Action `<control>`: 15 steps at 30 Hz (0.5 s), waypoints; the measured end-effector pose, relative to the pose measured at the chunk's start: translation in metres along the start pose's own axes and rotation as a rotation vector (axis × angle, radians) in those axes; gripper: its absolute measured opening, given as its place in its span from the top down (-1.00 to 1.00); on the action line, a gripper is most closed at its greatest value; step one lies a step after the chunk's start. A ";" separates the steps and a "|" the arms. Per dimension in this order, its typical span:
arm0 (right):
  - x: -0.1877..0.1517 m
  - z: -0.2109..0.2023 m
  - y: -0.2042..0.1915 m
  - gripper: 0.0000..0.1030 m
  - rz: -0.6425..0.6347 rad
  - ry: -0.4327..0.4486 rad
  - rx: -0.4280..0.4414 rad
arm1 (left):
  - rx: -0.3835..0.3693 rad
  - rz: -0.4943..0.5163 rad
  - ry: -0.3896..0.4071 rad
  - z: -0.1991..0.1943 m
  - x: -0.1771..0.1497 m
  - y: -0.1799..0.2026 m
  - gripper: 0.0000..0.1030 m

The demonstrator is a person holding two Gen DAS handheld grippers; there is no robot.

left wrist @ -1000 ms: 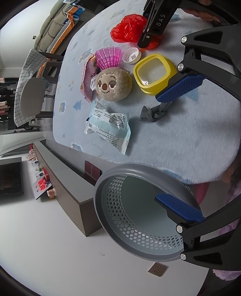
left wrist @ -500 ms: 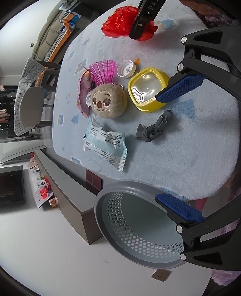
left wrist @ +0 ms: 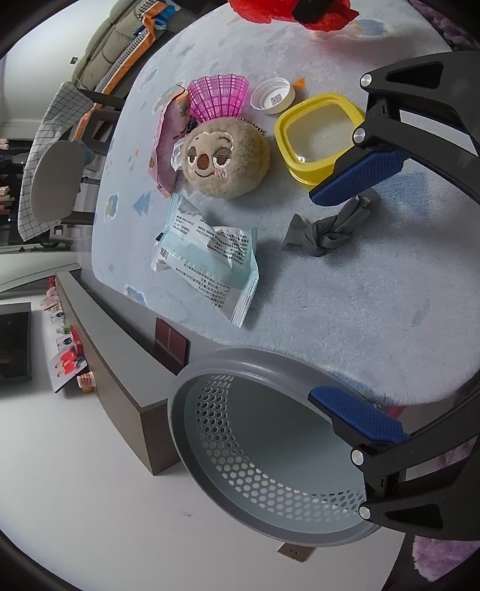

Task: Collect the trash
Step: 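Close the left gripper on the grey cloth scrap while the right gripper holds the red bag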

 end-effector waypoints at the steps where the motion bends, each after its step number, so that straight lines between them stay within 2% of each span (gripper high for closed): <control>1: 0.000 0.000 0.001 0.09 0.002 0.000 0.001 | -0.003 0.001 -0.003 0.002 0.000 0.000 -0.65; 5: 0.000 0.001 0.002 0.09 0.005 -0.003 0.001 | -0.035 0.001 -0.024 0.008 0.000 0.002 -0.33; 8: -0.001 0.001 0.002 0.09 0.007 -0.006 0.001 | -0.075 0.016 -0.025 0.007 -0.001 0.006 0.06; 10: -0.001 0.001 0.002 0.09 0.005 -0.003 -0.001 | -0.118 0.027 -0.029 0.005 -0.002 0.011 0.48; 12: -0.001 0.001 0.002 0.09 0.003 -0.001 -0.001 | -0.134 0.045 -0.024 0.003 -0.002 0.016 0.62; 15: -0.002 0.001 0.003 0.09 0.005 0.001 -0.001 | -0.141 0.053 -0.014 0.000 -0.003 0.016 0.64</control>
Point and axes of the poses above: each gripper's, at about its wrist camera, not at the fingertips, and z roughly the way its jaws point, y to its right, x to its top, the point moved 3 cm from there along z, roughly the way its jaws point, and after that the axes turned 9 degrees about -x, right-handed, at the moved point
